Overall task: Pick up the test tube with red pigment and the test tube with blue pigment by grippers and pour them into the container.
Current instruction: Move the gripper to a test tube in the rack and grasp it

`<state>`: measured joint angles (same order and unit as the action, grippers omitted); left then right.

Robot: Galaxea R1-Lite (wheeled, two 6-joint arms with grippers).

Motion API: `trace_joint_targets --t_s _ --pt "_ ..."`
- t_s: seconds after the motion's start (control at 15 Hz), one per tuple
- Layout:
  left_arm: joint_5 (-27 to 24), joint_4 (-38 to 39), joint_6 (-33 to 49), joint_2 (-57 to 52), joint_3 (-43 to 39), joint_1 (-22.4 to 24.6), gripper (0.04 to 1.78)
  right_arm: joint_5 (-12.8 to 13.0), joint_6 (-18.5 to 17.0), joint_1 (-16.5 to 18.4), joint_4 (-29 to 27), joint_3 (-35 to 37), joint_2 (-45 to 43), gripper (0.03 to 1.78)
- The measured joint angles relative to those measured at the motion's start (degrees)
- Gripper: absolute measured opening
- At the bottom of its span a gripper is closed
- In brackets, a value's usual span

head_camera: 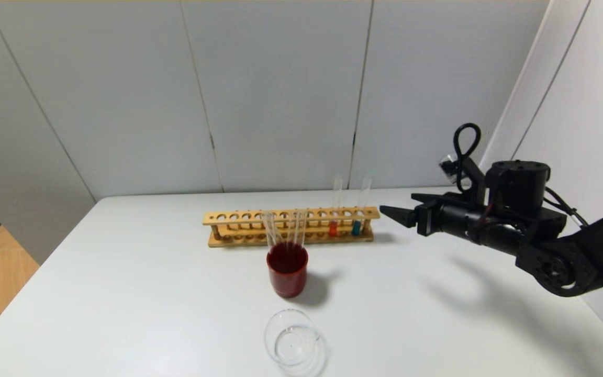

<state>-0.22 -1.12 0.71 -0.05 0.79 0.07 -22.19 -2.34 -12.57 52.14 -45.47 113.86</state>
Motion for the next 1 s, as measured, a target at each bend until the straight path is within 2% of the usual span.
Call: trace_joint_targets --t_s 0.47,0.73,1.0 --pt "-0.02 -0.02 -0.02 0.0 0.0 0.0 1.75 -0.79 0.04 -2.72 -0.51 -13.0 11.03 1.74" --pt "0.0 -0.04 -0.05 0.0 0.0 0.0 1.75 -0.88 1.5 -2.89 -0.6 -16.57 15.14 1.74" --pt "-0.05 -0.02 -0.05 0.0 0.0 0.0 1.75 -0.82 6.06 -3.08 -1.18 -17.31 17.46 1.74"
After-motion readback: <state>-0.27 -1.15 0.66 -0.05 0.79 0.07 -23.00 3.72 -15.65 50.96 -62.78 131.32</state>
